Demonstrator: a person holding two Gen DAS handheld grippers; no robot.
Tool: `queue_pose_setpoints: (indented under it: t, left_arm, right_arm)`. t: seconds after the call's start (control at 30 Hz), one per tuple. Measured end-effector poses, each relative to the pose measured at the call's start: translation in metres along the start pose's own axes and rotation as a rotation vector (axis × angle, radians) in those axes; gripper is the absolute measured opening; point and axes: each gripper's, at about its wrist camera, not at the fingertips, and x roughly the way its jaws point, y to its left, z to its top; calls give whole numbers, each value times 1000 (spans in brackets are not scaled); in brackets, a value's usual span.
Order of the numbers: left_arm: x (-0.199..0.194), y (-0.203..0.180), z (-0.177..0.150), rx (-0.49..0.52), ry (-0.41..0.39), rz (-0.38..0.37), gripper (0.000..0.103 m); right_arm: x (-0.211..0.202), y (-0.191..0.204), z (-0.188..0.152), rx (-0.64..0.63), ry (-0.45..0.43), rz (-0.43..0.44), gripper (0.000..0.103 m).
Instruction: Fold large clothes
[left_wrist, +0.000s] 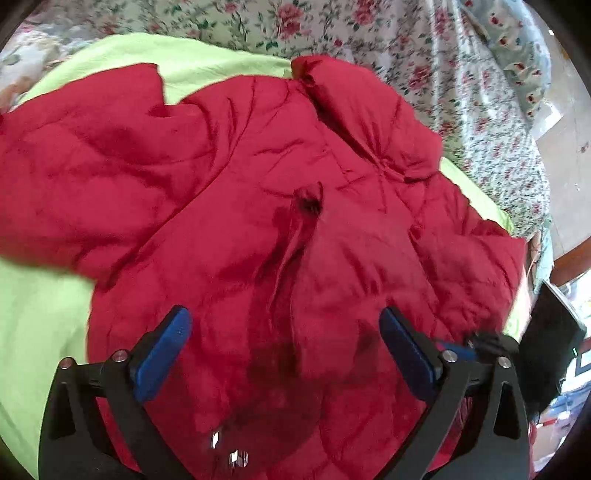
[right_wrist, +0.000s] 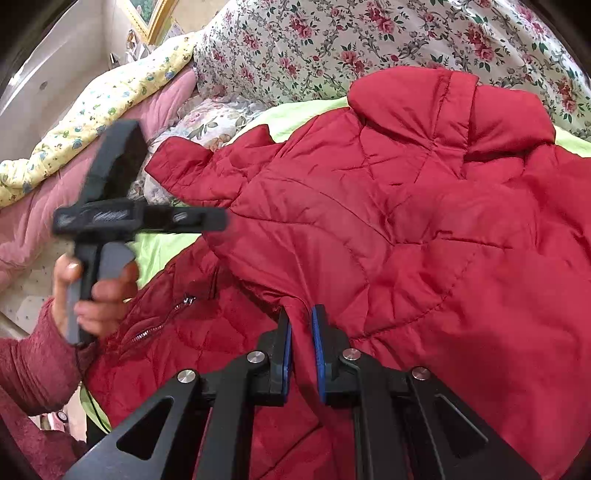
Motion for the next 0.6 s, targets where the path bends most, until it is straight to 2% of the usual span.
queue_pose_setpoints:
  t: [0.07, 0.1, 0.13, 0.17, 0.23, 0.33, 0.37, 0.4, 0.43, 0.53, 0.6]
  left_arm:
    - [11, 1, 7, 0, 15, -10, 64]
    - [13, 0, 9, 3, 17, -29, 53]
    - [14, -1, 10, 7, 22, -62, 30]
    - [15, -3, 10, 8, 28, -89, 23]
    - [10, -6, 10, 31, 1, -75, 14]
    - [-2, -9, 6, 70, -38, -59, 11]
    - [-5, -10, 5, 86, -57, -29, 10]
    - [-10, -9, 3, 103, -78, 12, 9]
    - [-12, -8, 2, 112, -90, 38, 9]
    - [-23, 7, -2, 99, -119, 89, 9]
    - [-29, 19, -2, 81, -134, 107, 9]
  right_arm:
    - [0, -1, 1, 6, -2, -2, 12]
    - [-1, -1, 1, 13, -4, -4, 13]
    - [0, -1, 1, 17, -4, -6, 15]
    - [0, 0, 1, 18, -2, -8, 15]
    - [0, 1, 0, 26, 5, -27, 17]
    - [-5, -2, -1, 62, -1, -21, 20]
    - [-8, -2, -2, 72, -6, -16, 23]
    - [-13, -4, -4, 92, -15, -7, 32]
    - [-18, -6, -5, 108, -26, -6, 37]
    - [-38, -13, -8, 155, -80, -23, 38]
    - [-54, -22, -8, 195, -133, -66, 38]
